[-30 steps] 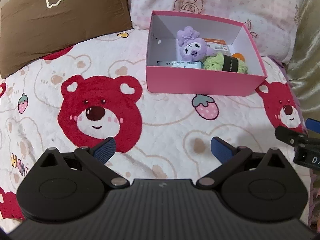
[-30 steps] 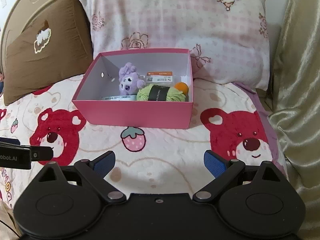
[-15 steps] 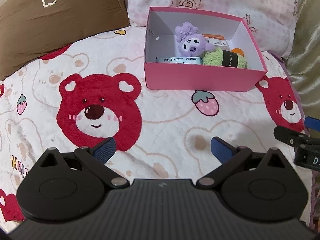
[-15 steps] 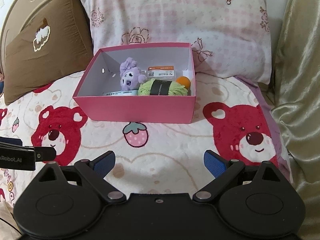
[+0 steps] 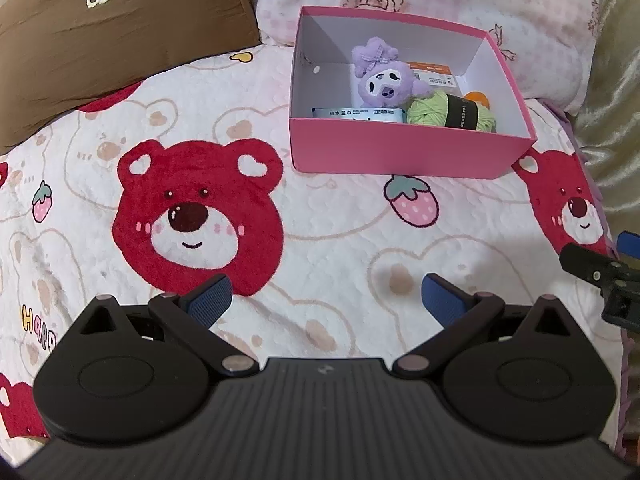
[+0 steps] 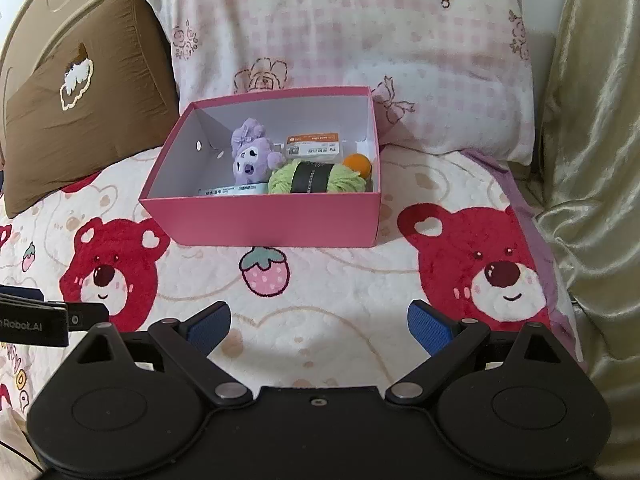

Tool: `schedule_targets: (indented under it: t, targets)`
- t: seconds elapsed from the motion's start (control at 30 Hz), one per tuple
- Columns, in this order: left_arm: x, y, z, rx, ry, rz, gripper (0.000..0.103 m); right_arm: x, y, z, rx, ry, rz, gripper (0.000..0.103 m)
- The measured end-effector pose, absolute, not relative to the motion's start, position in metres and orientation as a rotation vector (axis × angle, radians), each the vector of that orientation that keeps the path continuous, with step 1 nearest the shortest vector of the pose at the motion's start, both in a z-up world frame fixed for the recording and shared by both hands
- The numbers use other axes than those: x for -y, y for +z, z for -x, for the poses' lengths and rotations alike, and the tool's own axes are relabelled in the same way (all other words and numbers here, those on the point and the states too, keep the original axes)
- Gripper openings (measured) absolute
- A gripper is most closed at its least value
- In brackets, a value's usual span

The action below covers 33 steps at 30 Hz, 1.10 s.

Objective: Organize objects

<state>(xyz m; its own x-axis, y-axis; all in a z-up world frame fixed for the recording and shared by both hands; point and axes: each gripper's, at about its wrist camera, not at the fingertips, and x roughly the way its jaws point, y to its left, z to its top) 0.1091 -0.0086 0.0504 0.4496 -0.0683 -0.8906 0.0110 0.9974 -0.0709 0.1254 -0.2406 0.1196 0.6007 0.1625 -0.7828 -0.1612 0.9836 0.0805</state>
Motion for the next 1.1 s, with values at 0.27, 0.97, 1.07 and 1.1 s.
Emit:
schedule_targets:
  t: [0.27,0.97,1.07,1.1]
  targets:
    - [0.0085,0.0509,-0.1084,-1.104,-0.049,0.058,0.103,0.2391,0.1227,-0.1226,-0.905,0.192,0.0,0.097]
    - [0.0098,0.0581,-0.1029,-1.096,-0.065,0.064,0.103,0.2392,0.1231,-0.1217,-0.903,0.193,-0.003,0.097]
    - [0.0053,0.0558,-0.1033,-1.106,-0.063,0.082,0.103,0.2427,0.1206,-0.1248,-0.92,0.195,-0.03,0.097]
    - [0.0055,0.0549,-0.1033,-1.108,-0.064,0.084,0.103,0.244,0.1198,-0.1255,-0.927,0.197,-0.041,0.097]
